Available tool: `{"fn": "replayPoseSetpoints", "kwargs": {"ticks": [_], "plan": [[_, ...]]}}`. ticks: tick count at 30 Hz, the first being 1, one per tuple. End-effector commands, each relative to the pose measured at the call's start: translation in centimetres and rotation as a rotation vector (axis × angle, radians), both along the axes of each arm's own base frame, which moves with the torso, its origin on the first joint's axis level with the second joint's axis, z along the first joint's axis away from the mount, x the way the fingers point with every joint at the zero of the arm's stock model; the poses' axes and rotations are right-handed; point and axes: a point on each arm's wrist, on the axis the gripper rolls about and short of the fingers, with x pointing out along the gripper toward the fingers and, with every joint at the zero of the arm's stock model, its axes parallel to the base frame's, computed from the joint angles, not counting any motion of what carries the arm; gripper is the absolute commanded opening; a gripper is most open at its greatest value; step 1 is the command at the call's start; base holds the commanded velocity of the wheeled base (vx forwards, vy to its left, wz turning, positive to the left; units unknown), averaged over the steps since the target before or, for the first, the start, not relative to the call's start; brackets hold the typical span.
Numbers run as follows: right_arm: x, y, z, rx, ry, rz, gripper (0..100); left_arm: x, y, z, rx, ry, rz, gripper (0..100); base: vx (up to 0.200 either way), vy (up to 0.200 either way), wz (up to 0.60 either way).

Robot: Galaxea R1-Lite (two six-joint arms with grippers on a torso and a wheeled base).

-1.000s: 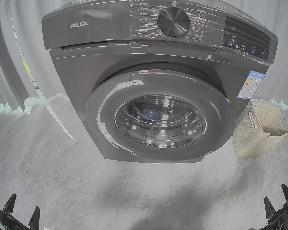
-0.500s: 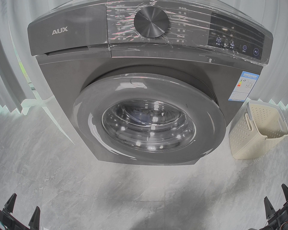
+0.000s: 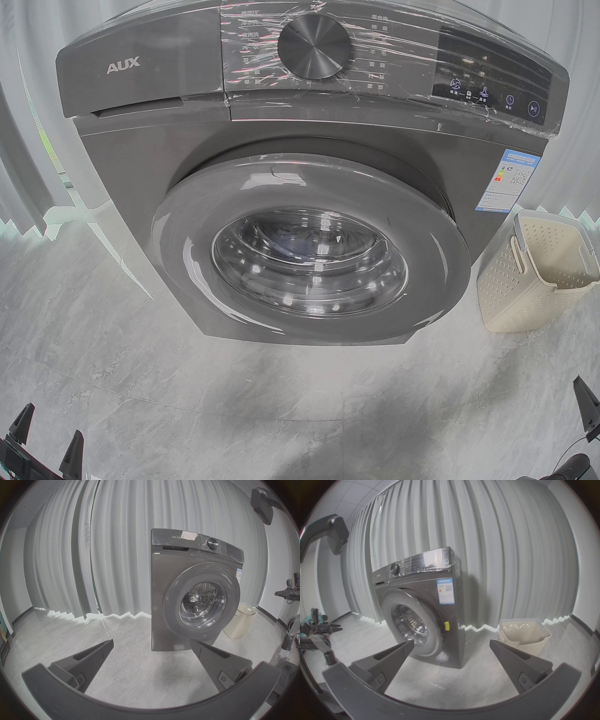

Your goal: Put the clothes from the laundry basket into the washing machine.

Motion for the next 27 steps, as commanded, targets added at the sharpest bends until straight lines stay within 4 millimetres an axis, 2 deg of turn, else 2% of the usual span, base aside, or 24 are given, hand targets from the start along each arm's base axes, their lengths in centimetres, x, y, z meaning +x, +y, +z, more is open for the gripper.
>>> {"fn": "replayPoseSetpoints", "kwargs": {"ticks": [1, 3, 6, 7, 9, 12, 19, 27], "plan": [[7.6, 2.5, 0.4, 0.008, 0.373, 0.367, 100, 0.0, 0.0, -0.5, 0.002, 0.0, 0.0, 100, 0.0, 0.0, 0.0], [9.1, 3.8, 0.4, -0.009, 0.411, 0.445, 100, 0.0, 0.0, -0.5, 0.002, 0.0, 0.0, 100, 0.0, 0.0, 0.0], [10.6, 4.6, 0.2, -0.02, 0.449, 0.434, 100, 0.0, 0.0, -0.5, 0.002, 0.0, 0.0, 100, 0.0, 0.0, 0.0], [11.9, 5.3, 0.1, -0.03, 0.462, 0.425, 100, 0.0, 0.0, -0.5, 0.002, 0.0, 0.0, 100, 0.0, 0.0, 0.0], [13.0, 6.2, 0.0, -0.034, 0.465, 0.446, 100, 0.0, 0.0, -0.5, 0.002, 0.002, 0.0, 100, 0.0, 0.0, 0.0], [13.8, 7.1, -0.1, -0.03, 0.467, 0.468, 100, 0.0, 0.0, -0.5, 0.002, 0.0, 0.0, 100, 0.0, 0.0, 0.0], [15.7, 11.2, 0.0, 0.067, 0.504, 0.474, 100, 0.0, 0.0, -0.5, 0.0, 0.0, 0.0, 100, 0.0, 0.0, 0.0], [18.8, 13.0, 1.0, 0.116, 0.379, 0.417, 100, 0.0, 0.0, -0.5, 0.0, 0.0, 0.0, 100, 0.0, 0.0, 0.0]]}}
